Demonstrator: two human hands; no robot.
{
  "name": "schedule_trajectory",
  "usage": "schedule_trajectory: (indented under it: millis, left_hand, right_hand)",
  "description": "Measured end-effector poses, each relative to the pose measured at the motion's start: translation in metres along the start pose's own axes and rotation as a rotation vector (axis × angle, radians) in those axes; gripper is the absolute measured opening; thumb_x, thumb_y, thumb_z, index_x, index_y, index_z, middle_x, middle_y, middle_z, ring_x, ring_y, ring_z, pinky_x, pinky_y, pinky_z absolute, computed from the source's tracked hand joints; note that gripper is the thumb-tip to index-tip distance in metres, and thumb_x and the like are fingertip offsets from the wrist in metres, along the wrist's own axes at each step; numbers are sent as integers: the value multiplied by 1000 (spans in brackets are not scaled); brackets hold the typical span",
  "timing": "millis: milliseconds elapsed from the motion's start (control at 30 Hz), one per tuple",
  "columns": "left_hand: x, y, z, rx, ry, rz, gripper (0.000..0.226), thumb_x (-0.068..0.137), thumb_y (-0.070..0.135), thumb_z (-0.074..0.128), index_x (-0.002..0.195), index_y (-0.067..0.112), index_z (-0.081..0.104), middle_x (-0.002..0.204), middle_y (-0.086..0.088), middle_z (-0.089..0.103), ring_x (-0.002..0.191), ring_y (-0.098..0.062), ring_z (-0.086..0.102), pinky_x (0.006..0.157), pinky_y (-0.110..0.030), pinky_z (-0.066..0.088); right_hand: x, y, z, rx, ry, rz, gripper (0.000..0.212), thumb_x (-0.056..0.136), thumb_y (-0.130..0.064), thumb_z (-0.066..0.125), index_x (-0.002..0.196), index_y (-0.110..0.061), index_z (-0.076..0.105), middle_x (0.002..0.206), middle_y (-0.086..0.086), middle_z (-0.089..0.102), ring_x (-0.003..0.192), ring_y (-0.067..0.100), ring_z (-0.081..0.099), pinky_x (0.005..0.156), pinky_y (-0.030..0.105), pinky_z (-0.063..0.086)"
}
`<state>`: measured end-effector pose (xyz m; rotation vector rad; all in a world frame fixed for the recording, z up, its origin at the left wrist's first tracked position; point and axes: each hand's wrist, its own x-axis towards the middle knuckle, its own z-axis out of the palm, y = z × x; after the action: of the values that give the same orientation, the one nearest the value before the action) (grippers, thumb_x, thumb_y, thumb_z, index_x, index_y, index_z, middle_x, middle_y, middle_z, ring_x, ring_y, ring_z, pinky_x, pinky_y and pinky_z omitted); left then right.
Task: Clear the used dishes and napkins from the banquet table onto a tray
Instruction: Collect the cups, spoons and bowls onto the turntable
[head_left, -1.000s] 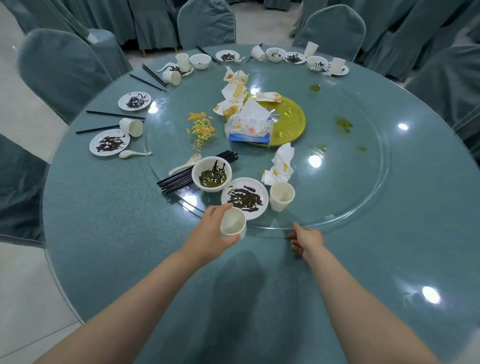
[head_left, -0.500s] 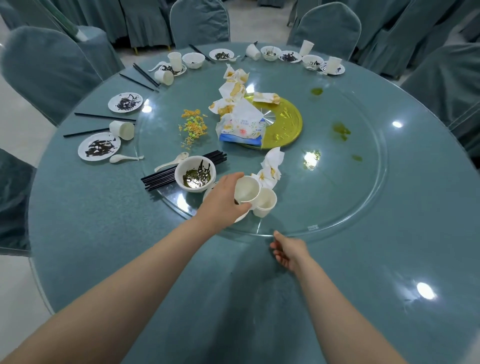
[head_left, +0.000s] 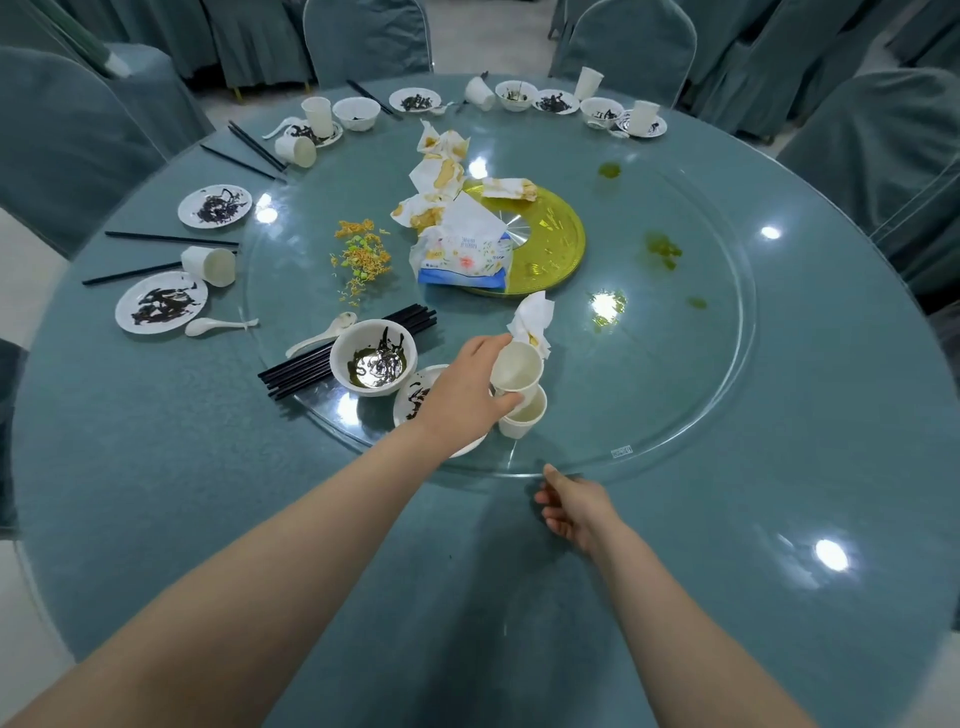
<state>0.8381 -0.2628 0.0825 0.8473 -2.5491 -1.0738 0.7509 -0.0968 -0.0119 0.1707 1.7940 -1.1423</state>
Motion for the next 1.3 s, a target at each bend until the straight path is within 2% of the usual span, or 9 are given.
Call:
schedule_trajectory:
  millis: [200, 267, 400, 533, 700, 900, 1067, 1200, 1300]
  left_hand:
    - [2, -10, 21, 157, -128, 74, 72, 85, 28, 69, 147, 18, 34, 148, 0, 37, 131, -24, 41, 105, -36, 37]
    - [-1, -19, 30, 244, -190, 91, 78, 85, 37, 66, 150, 20, 28, 154, 0, 30, 135, -29, 36, 110, -39, 32]
    - [-5, -24, 40, 355, -236, 36, 80, 91, 60, 46, 155, 26, 11, 162, 8, 7, 144, -25, 21, 116, -43, 25]
    - [2, -23, 40, 418, -250, 38, 68, 98, 53, 34, 155, 24, 10, 162, 4, 6, 144, -27, 20, 114, -49, 26]
    - [-7, -12, 37, 344, -143, 15, 72, 96, 47, 45, 155, 20, 13, 162, -2, 12, 144, -27, 20, 116, -43, 22]
    - [-38, -18, 34, 241, -97, -97, 69, 98, 43, 43, 154, 13, 14, 161, -5, 15, 148, -21, 11, 120, -38, 12]
    - [-82, -24, 27, 223, -37, -223, 67, 98, 40, 45, 153, 14, 17, 160, -7, 19, 146, -26, 18, 120, -38, 15]
    - [-120, -29, 14, 215, 14, -296, 67, 98, 42, 46, 153, 16, 19, 158, -8, 23, 144, -28, 20, 119, -40, 18]
    - [-150, -32, -3, 208, 52, -332, 65, 98, 41, 46, 153, 14, 20, 159, -8, 22, 145, -27, 20, 118, -39, 18]
  right_hand:
    - [2, 3, -1, 41, 4, 4, 27, 96, -36, 56, 96, -9, 60, 65, 3, 59, 44, 12, 45, 40, 19, 40]
    - [2, 3, 0, 52, 8, 10, 28, 97, -36, 56, 96, -8, 60, 65, 3, 59, 43, 12, 45, 39, 19, 40]
    - [3, 1, -3, 40, 7, 15, 28, 96, -35, 56, 88, -9, 60, 64, 4, 60, 43, 12, 46, 38, 19, 40]
    - [0, -1, -5, 22, 8, 22, 30, 96, -35, 56, 82, -9, 59, 63, 4, 59, 43, 12, 46, 38, 19, 41]
    - [-4, -4, -7, -22, 24, -10, 34, 96, -36, 56, 76, -9, 57, 62, 7, 59, 44, 15, 45, 39, 19, 40]
    - [-21, 4, -8, 4, 5, -32, 45, 93, -49, 55, 80, -6, 57, 63, 9, 59, 45, 18, 46, 43, 23, 42]
    - [-41, 11, 0, 9, -45, -131, 39, 94, -47, 54, 81, -11, 56, 71, 8, 61, 49, 15, 48, 47, 25, 44]
    - [-60, 13, 20, -45, -128, -186, 42, 93, -52, 52, 97, -12, 60, 83, 6, 65, 62, 15, 49, 59, 27, 44]
    - [-80, 15, 42, -55, -197, -199, 38, 95, -49, 51, 92, -12, 58, 87, 7, 65, 65, 14, 50, 62, 26, 46]
